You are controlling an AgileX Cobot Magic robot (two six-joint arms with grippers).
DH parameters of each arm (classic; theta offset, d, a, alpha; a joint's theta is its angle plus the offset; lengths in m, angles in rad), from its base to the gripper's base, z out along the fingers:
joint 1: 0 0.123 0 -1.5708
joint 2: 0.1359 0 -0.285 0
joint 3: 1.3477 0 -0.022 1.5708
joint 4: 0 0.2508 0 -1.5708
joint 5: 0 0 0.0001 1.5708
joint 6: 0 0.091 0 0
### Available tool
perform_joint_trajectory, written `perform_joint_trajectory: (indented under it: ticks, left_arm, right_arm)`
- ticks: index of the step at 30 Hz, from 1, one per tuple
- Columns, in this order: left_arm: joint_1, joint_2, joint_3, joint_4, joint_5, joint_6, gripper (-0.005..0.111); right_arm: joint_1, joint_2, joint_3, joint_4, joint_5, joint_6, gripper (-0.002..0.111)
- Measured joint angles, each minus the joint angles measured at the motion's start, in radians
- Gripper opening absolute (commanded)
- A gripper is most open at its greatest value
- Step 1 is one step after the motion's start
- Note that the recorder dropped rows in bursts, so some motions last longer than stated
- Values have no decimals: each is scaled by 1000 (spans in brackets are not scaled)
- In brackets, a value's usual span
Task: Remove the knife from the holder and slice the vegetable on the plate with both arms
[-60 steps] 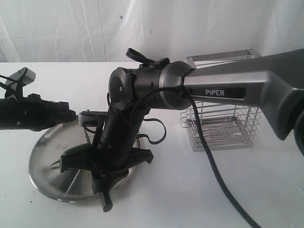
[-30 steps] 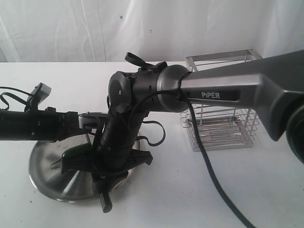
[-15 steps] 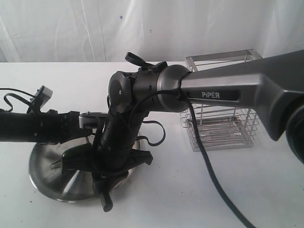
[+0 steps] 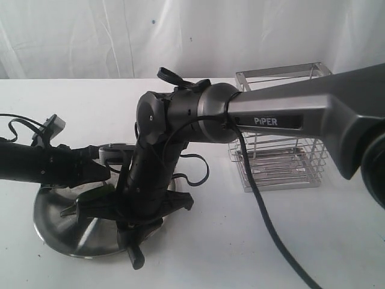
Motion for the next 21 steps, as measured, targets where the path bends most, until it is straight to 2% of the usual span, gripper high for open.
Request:
perform_joint_trajectory:
  ticks: [15,21]
  left_arm:
    - [0,-4,-3,45,-12,-20,0]
    - [0,6,-54,94,44,-20,0]
  right_arm:
    - [4,0,0,-14,41,-10,0]
    - [4,0,0,-19,34,-10,0]
